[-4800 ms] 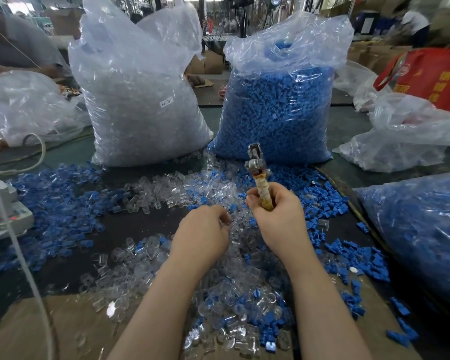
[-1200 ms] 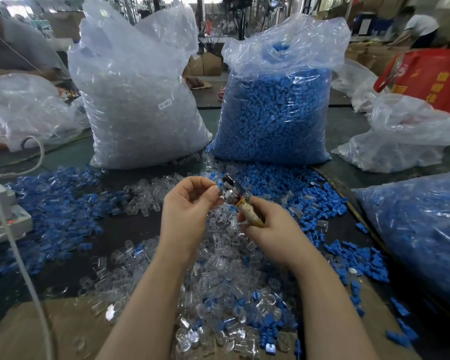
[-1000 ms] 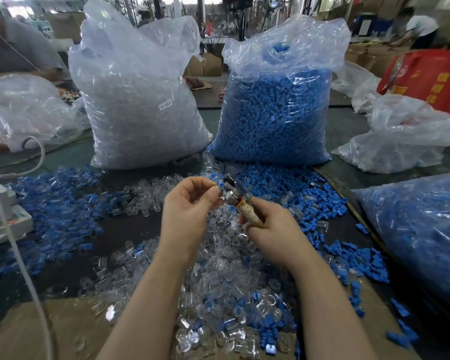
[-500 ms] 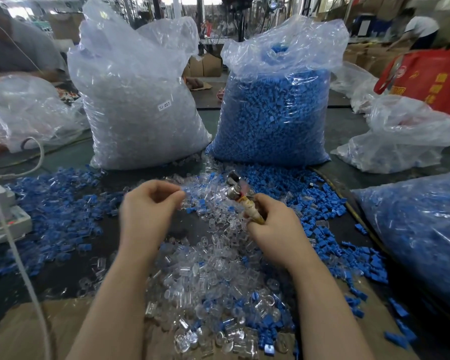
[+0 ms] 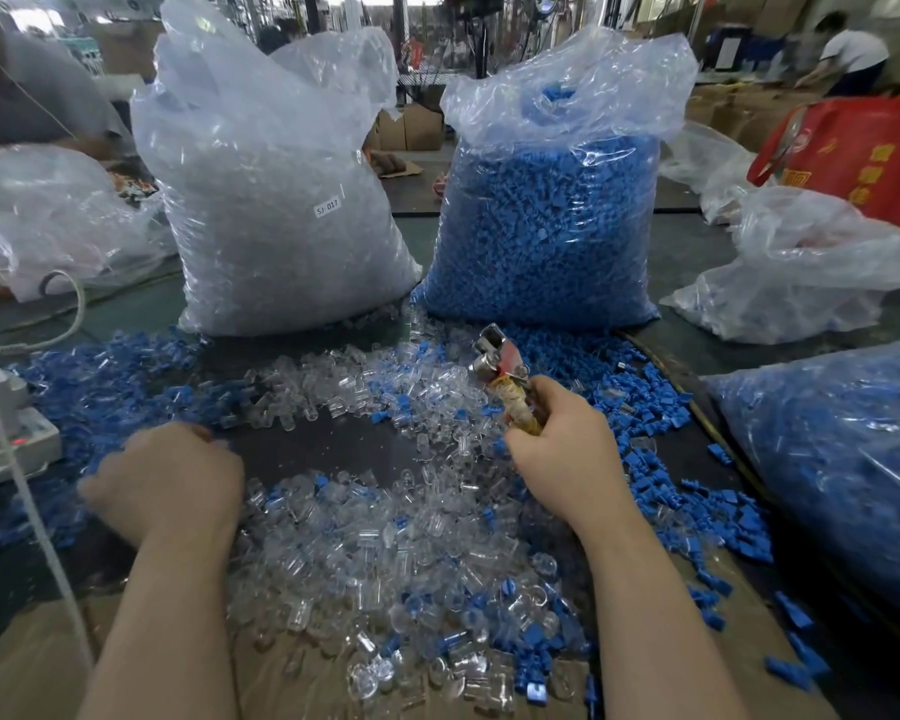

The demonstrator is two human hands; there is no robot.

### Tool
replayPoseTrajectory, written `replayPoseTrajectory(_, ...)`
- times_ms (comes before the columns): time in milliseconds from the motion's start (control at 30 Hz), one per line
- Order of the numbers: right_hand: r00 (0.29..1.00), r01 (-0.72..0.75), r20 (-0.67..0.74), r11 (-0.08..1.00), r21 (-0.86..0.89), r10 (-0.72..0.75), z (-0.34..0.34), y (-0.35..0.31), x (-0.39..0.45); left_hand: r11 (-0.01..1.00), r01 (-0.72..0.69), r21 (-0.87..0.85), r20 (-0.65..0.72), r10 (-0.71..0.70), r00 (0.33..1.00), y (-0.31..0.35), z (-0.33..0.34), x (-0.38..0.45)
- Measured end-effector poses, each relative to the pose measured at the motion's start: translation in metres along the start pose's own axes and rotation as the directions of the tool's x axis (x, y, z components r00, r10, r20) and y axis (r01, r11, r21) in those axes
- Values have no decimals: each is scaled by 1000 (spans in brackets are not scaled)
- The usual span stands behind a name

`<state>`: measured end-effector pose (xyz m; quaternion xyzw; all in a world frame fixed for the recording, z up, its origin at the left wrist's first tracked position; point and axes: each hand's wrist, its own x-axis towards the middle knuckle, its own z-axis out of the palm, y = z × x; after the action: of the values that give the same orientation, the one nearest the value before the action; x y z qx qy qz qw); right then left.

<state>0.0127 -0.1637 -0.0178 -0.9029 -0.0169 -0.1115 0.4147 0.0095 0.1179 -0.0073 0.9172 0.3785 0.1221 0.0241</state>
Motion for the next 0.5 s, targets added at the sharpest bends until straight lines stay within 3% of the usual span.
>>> replayPoseTrajectory(67, 1000, -3, -19, 1000, -7, 3, 0, 0, 0, 986, -143, -87, -46, 139, 989, 13, -7, -7)
replayPoseTrajectory(100, 1000, -3, -27, 1000, -6, 3, -1, 0, 0, 949, -235, -208, -55, 228, 972, 21, -11, -13)
replayPoseTrajectory(200, 1000, -10, -28, 1000, -17, 10, -1, 1, 0, 738, -339, -583, 83, 470, 879, 47, -23, -40)
replayPoseTrajectory(267, 999, -16, -29, 999, -36, 15, -2, 0, 0, 652, -369, -662, 182, 617, 766, 61, -24, -57)
replayPoseTrajectory(367, 998, -15, -58, 999, -46, 12, -3, 0, 0, 568, -455, -686, 211, 754, 622, 75, -24, -71)
replayPoseTrajectory(500, 997, -25, -77, 999, -31, 22, -4, -2, -1, 426, -465, -776, 289, 896, 338, 84, -30, -86)
